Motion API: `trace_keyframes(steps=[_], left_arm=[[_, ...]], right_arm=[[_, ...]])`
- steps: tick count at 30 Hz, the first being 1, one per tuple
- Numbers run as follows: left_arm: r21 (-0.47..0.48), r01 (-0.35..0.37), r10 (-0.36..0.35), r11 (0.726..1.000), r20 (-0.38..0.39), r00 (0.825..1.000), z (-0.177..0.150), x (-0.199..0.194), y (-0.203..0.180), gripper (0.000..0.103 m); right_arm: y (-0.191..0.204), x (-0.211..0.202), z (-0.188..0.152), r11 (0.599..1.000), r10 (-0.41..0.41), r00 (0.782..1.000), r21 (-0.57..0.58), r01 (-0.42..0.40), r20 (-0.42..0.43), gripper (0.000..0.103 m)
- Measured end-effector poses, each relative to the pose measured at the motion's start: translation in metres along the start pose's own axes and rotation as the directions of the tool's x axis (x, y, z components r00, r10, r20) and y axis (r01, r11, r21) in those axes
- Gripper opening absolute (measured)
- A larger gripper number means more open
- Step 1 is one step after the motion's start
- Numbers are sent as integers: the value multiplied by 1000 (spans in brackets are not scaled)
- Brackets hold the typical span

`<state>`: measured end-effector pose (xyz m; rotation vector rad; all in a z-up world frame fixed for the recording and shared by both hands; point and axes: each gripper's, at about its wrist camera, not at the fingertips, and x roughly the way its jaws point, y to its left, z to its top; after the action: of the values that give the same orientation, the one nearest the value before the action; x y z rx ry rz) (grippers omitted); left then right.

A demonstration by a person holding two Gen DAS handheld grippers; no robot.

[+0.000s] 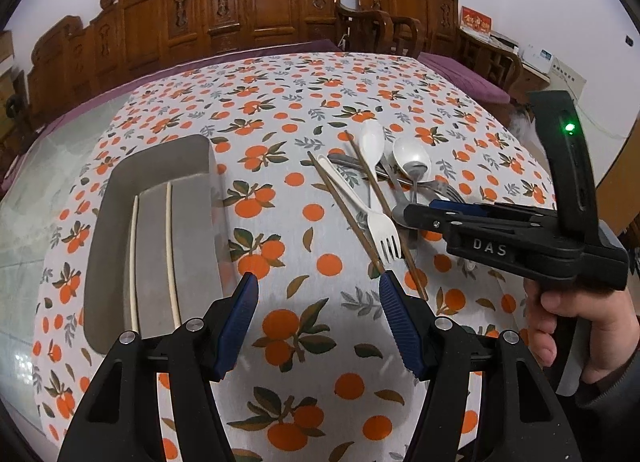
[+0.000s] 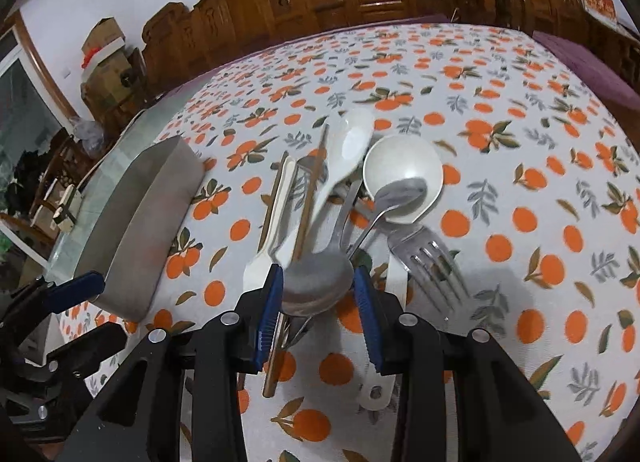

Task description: Organize utensils

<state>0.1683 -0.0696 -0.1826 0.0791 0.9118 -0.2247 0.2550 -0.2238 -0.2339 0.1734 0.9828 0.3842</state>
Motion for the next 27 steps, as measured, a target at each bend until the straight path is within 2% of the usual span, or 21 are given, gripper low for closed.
trace_keyframes(steps=[7,12,15,18,20,21,22,27], left_arm=[[-8,1,-1,1000,3,1000,-1,-1,-4,60],[12,-6,6,1000,-14,1000,-3,7,-12,60],[21,-10,10,1000,-22,1000,-4,10,-14,60],[17,-11,11,1000,-25,1000,-6,11,-13,60],[13,-12,12,1000,-23,1000,-7,11,-12,60],[12,-12,12,1000,-23,1000,-7,10,-12,60],[9,-11,12,1000,-22,1000,-7,10,-12,60],[0,-11,11,1000,-24,1000,-10,10,-9,60]], right_arm=[[-9,0,-2,998,37,999,41,-36,-18,0],[-8,-6,1,999,25,1000,20,-25,4,0],[-1,-12,3,999,12,999,-31,-11,40,1],[6,-18,4,996,30,997,-85,-24,75,5],[12,-18,4,993,55,996,-111,-48,68,18],[16,-17,3,989,70,996,-132,-61,63,33],[21,-15,1,986,63,996,-159,-52,63,37],[36,3,-9,965,-13,1000,-261,16,12,37]])
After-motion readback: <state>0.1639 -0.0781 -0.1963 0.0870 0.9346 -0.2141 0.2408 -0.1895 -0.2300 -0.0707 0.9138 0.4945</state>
